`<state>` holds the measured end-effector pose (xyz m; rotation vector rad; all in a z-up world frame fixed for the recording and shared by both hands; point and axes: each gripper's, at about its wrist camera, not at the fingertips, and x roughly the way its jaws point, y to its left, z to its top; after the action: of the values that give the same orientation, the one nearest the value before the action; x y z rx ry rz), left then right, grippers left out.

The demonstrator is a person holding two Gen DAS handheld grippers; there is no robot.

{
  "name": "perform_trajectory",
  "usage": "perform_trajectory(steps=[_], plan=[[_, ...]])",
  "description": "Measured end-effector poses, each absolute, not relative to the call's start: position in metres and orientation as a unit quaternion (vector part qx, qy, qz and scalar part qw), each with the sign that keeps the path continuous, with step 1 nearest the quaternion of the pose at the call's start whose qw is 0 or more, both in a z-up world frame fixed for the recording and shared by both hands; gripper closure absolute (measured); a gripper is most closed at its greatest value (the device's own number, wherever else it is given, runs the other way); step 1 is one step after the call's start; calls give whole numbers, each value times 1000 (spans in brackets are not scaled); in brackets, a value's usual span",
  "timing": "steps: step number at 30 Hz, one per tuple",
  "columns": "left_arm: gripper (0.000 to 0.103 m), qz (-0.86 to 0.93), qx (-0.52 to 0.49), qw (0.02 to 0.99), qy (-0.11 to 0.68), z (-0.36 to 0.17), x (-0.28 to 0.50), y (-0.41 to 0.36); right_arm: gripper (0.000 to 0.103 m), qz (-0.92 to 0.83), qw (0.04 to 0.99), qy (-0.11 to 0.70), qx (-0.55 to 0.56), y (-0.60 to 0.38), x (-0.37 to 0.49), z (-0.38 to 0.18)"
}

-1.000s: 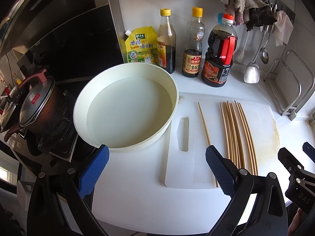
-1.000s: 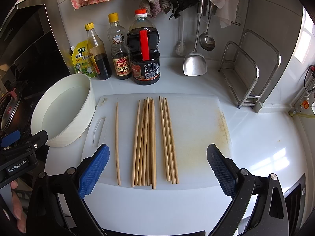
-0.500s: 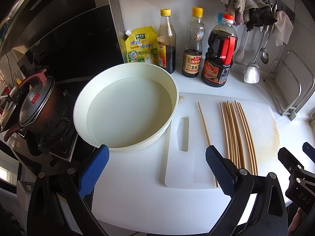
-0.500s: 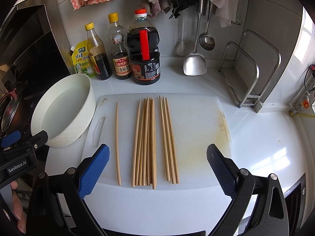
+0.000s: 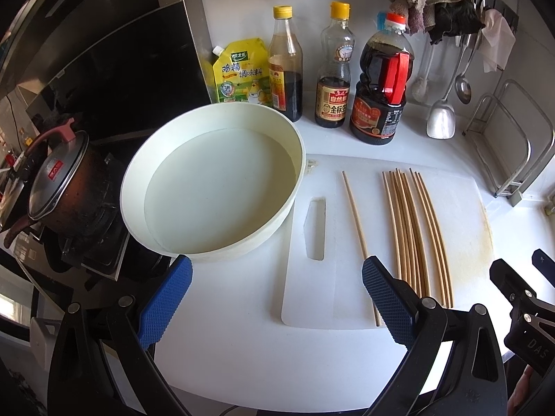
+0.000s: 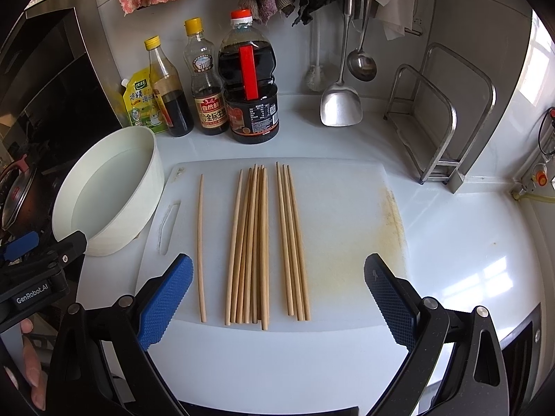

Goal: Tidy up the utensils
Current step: 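Close the left tool on one chopstick while the right tool grasps another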

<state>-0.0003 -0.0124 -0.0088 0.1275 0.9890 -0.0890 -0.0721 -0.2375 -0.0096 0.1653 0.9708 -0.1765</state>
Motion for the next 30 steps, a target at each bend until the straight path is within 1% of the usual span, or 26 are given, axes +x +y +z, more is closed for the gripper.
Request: perform_trajectory(steps=[5, 11, 20, 24, 30], plan=[[6, -57, 40, 879, 471, -19, 1, -21, 8, -81, 882, 458, 82, -256, -74, -20], [6, -59, 28, 880, 470, -41, 7, -36, 8, -72, 880, 461, 93, -285, -73, -45], [6, -59, 43, 870, 488, -88, 27, -68, 8, -77, 875, 470, 83, -312, -52, -93], [6, -54, 53, 872, 484, -103, 32, -78, 8, -81, 869, 482, 77, -318, -35, -111], [6, -45, 60, 869, 489, -122, 41, -86, 8, -85, 869, 484, 65, -322, -16, -128]])
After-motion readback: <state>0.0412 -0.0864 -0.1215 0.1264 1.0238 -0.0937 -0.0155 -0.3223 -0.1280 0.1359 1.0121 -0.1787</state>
